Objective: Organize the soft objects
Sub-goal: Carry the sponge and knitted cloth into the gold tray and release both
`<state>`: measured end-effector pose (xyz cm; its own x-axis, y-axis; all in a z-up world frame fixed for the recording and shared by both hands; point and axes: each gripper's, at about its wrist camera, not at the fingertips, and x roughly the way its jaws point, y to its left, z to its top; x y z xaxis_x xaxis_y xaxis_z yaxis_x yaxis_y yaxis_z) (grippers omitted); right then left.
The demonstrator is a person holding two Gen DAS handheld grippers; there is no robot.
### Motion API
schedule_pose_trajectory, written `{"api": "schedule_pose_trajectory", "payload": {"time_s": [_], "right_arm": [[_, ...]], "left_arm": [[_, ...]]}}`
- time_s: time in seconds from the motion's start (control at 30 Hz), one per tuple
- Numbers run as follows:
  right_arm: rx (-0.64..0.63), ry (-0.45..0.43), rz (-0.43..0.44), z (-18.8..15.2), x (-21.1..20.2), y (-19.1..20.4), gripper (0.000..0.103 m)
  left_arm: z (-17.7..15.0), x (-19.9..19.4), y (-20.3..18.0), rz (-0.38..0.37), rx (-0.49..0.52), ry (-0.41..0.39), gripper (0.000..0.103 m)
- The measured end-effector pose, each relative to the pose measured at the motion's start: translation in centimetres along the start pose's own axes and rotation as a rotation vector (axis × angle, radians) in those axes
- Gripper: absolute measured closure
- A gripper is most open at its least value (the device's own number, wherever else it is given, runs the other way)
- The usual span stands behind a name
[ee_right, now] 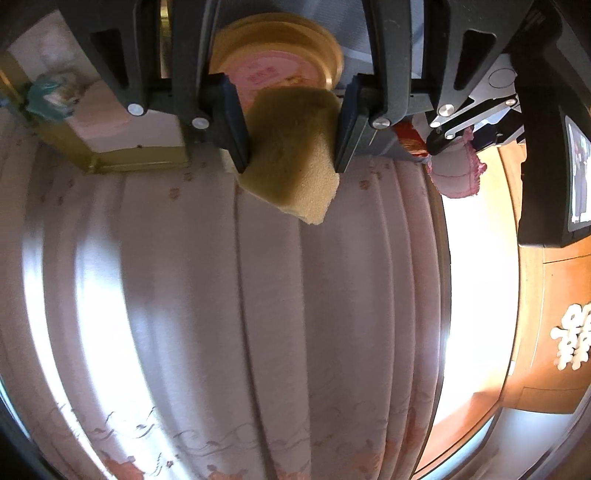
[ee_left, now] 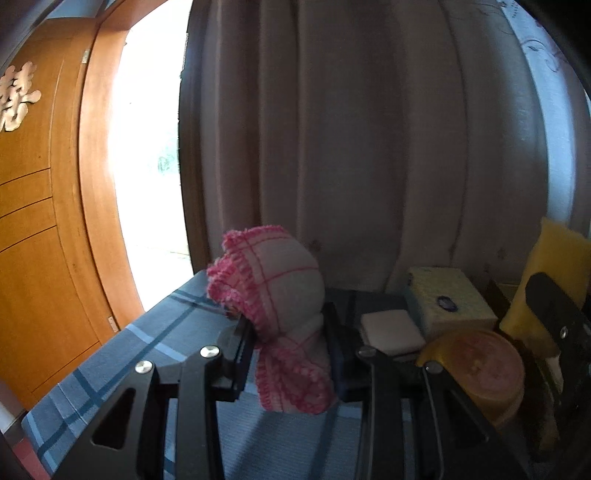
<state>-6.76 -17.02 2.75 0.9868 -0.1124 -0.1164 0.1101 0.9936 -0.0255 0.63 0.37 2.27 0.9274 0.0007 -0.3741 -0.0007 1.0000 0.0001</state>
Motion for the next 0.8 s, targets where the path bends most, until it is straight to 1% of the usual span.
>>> {"api": "schedule_pose_trajectory", "payload": {"time_s": [0.1,0.23,0.37,0.53,0.6,0.8], "right_arm": [[-0.009,-0.004,-0.019,0.0,-0.6,-0.9,0.056],[0.014,0.0,-0.052,-0.3,-1.1,-2.9,0.056],[0.041,0.002,-0.086,-0.3,-1.8,-4.6,0.056],[0.049,-0.003,-0.116,-0.1,-2.5,-6.3,0.056],[0.045,-0.009,-0.131,-0.2,-2.8,-6.8,0.056],[0.035,-0.026,-0.165,-0.2,-3.7,-8.4,0.056]], "left_arm": [[-0.2,-0.8,-0.8,-0.027,0.009,0.0,0.069],[-0.2,-2.1,-1.8,-0.056,0.019,0.001,0.069],[-0.1,-2.1,-3.0,-0.082,0.022,0.009,0.069],[0.0,-2.6,-3.7,-0.087,0.035,0.006,0.069],[-0.5,-1.8,-4.9,-0.091,0.045,0.003,0.069],[-0.8,-2.3,-6.9,-0.128,0.063,-0.003,0.069]]}}
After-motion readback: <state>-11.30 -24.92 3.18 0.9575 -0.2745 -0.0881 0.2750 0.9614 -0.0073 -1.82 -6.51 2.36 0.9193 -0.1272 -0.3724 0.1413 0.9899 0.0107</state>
